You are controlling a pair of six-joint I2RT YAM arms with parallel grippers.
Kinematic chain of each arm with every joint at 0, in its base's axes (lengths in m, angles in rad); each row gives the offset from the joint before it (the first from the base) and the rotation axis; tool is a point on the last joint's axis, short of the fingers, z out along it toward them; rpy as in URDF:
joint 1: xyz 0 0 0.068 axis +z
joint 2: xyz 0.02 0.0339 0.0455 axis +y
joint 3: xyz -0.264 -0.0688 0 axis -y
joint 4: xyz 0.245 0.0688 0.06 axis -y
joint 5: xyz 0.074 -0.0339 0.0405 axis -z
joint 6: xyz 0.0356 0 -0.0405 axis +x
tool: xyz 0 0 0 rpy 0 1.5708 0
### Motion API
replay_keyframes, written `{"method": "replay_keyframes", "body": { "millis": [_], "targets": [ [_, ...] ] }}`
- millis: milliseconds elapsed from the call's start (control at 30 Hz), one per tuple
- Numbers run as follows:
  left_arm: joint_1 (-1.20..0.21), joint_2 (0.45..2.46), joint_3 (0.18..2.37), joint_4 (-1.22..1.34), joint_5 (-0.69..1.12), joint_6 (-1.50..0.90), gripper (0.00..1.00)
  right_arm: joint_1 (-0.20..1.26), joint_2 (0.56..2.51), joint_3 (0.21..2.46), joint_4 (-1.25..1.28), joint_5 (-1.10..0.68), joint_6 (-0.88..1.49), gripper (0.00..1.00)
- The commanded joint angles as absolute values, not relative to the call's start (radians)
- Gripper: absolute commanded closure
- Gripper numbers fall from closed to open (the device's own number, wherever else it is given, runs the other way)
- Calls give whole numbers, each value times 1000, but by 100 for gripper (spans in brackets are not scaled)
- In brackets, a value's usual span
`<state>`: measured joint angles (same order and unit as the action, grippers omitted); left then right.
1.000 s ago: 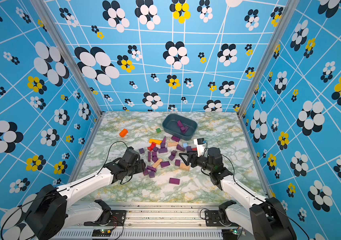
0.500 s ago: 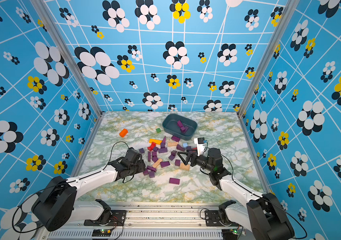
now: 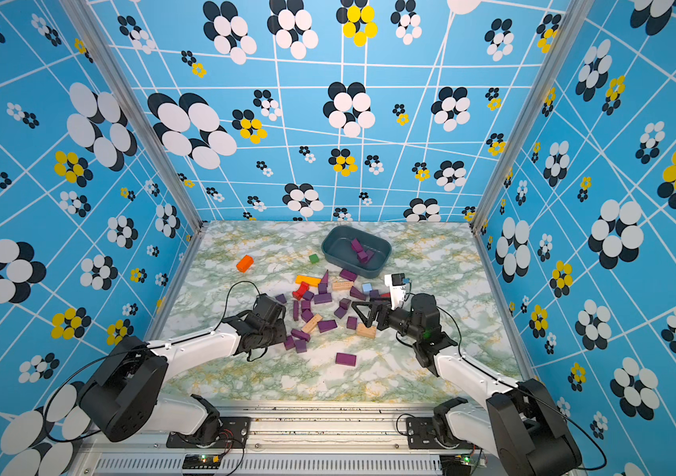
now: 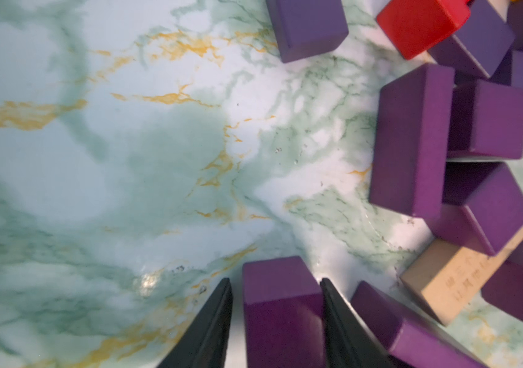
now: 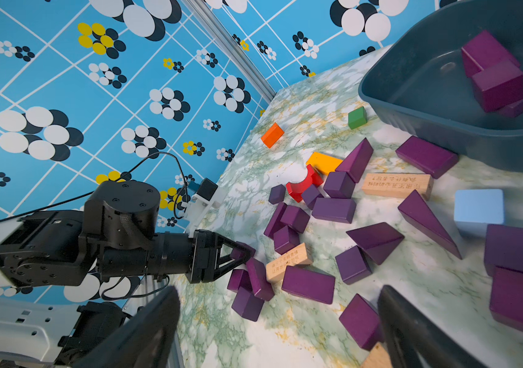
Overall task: Pick purple bricks into the storage bin
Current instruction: Pick up the building block from the center of the board.
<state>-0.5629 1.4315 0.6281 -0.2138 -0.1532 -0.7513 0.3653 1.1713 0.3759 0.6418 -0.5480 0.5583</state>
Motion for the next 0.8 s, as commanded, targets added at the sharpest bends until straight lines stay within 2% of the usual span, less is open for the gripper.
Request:
{"method": "replay_keyframes", "body": {
  "millis": [0,200,500,767],
  "targets": [
    [-551,1455,659,-214,-176,-714,62,367,1186,366,671,-537,565,1],
    [-546,1450,697,-227,-180,-655,75,367,1199,365,685,-538,569,1],
    [-552,1417,904,-270,-179,-532,75,367,1207,346,729,-520,580,1],
    [-569,1600,1143,-5,-91,-376,75,367,1190,318,698,-406,563,1]
  ]
}}
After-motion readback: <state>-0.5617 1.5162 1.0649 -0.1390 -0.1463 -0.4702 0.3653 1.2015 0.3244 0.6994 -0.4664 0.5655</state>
